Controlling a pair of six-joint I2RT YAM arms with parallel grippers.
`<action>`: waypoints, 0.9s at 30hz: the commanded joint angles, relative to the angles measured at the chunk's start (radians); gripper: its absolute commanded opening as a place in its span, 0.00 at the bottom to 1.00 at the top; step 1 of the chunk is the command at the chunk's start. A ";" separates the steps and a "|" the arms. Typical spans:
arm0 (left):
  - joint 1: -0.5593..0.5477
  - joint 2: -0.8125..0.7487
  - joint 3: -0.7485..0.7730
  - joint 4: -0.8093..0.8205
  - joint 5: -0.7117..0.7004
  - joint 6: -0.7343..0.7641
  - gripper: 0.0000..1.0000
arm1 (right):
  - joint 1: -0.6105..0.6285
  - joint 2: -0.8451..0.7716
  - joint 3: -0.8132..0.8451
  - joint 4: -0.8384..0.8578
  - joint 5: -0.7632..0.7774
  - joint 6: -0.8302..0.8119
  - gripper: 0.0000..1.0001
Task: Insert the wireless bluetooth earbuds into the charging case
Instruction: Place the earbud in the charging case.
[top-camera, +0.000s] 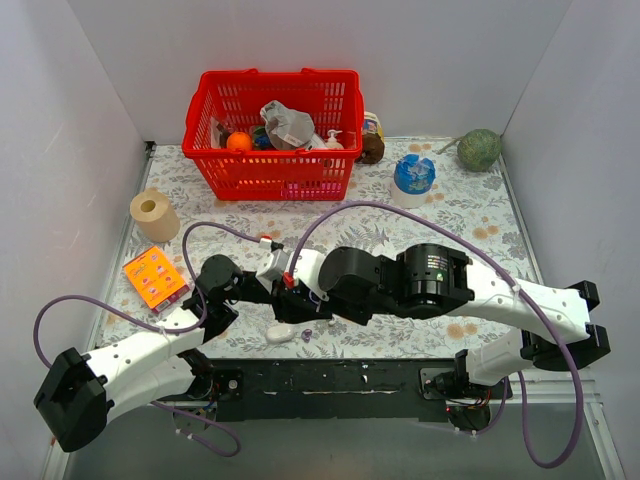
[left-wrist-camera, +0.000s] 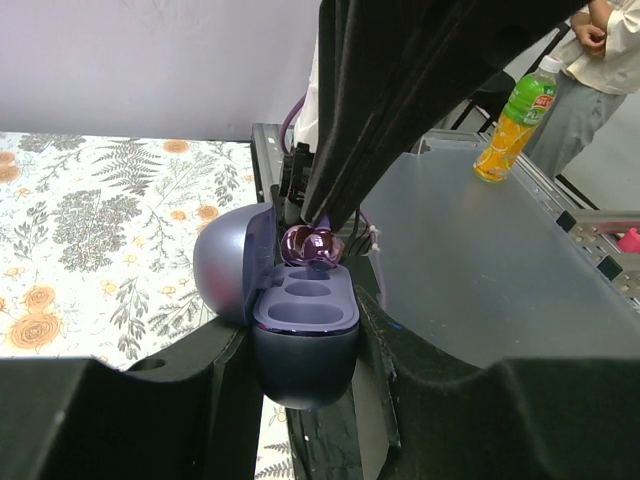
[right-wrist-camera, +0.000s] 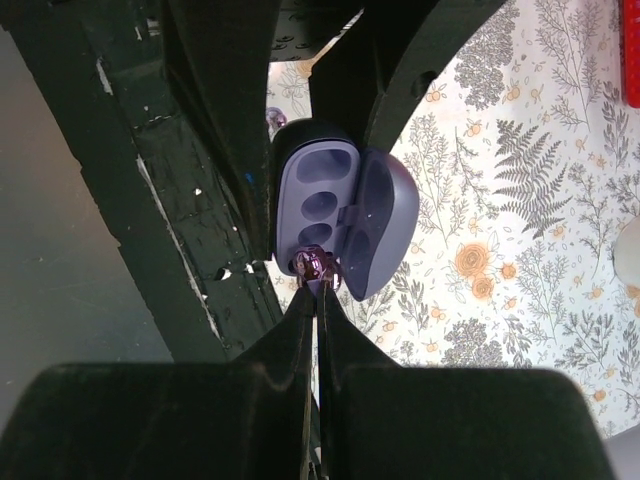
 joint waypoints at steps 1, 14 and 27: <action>-0.003 -0.011 0.061 0.093 0.018 -0.040 0.00 | 0.019 -0.016 -0.010 0.007 -0.033 -0.011 0.01; -0.003 0.017 0.068 0.127 0.073 -0.094 0.00 | 0.029 -0.016 0.033 0.012 0.014 -0.010 0.01; -0.003 -0.040 0.042 0.044 0.032 -0.008 0.00 | 0.026 0.021 0.217 -0.026 -0.055 0.042 0.01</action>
